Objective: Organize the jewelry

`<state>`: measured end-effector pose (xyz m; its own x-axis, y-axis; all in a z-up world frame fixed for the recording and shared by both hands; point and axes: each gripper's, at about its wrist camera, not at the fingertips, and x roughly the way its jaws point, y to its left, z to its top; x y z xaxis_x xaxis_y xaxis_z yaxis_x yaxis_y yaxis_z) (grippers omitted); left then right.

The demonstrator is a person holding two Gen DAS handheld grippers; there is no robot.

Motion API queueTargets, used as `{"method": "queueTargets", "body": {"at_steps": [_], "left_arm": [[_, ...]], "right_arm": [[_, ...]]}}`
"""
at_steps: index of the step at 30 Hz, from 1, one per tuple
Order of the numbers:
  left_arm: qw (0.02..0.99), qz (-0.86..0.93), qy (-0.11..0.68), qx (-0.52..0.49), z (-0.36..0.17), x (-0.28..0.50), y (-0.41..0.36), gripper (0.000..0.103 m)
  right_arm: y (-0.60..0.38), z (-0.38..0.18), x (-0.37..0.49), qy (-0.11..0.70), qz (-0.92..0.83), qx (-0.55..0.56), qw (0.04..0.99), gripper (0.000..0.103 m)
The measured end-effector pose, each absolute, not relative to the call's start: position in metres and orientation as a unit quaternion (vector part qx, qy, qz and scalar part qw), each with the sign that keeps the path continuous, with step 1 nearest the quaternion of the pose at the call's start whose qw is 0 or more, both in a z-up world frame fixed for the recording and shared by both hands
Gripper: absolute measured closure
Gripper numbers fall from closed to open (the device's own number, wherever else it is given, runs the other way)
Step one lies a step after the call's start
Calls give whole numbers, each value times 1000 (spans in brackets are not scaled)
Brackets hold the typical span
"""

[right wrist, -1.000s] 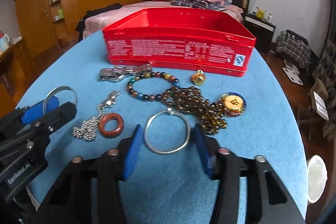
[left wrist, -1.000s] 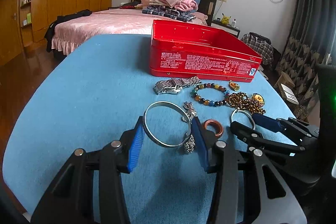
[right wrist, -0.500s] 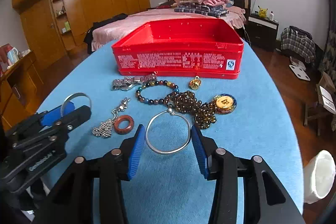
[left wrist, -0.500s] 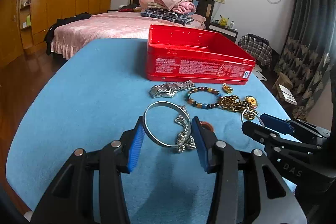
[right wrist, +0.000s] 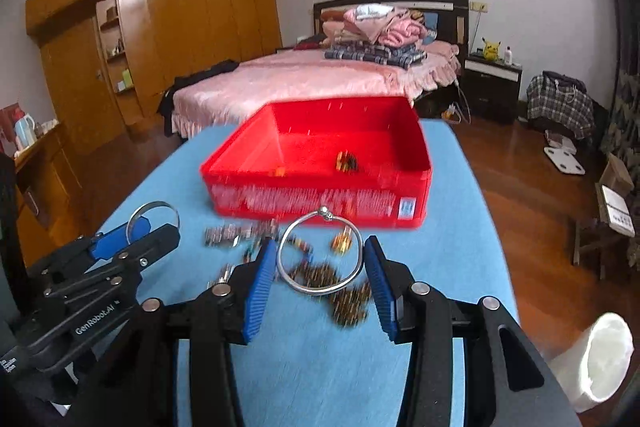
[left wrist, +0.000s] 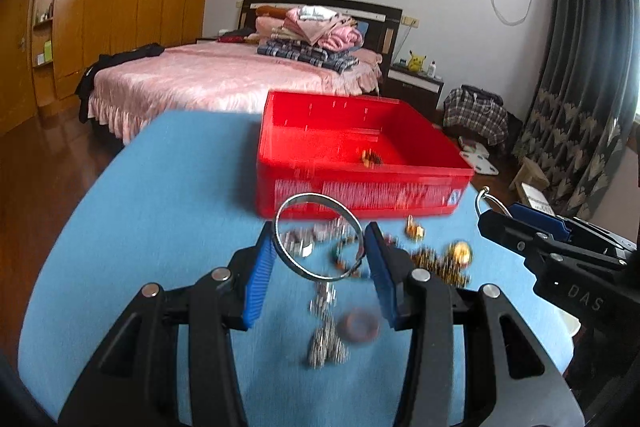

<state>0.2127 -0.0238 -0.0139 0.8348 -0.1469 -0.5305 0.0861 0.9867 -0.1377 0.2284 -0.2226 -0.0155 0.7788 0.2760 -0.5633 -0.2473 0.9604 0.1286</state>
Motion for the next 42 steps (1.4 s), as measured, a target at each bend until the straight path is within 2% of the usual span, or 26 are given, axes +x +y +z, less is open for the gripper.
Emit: {"method": "queueTargets", "body": {"at_steps": [11, 22, 25, 30, 35, 40, 42], "left_arm": [[964, -80, 249, -46, 19, 292, -34, 60], [954, -84, 283, -46, 1, 353, -33, 58], [952, -80, 290, -50, -3, 359, -28, 49], [956, -69, 281, -49, 2, 352, -20, 35], [959, -61, 272, -44, 10, 333, -12, 25], [963, -58, 260, -28, 16, 297, -9, 20], [964, -57, 259, -27, 15, 278, -8, 20]], "right_arm": [[-229, 19, 303, 266, 140, 28, 953, 58], [-221, -2, 365, 288, 138, 20, 947, 58], [-220, -9, 375, 300, 136, 19, 944, 52], [-226, -12, 370, 289, 123, 23, 949, 34], [-233, -12, 352, 280, 121, 34, 952, 30], [-238, -13, 317, 266, 119, 45, 956, 29], [-238, -16, 299, 262, 115, 43, 957, 25]]}}
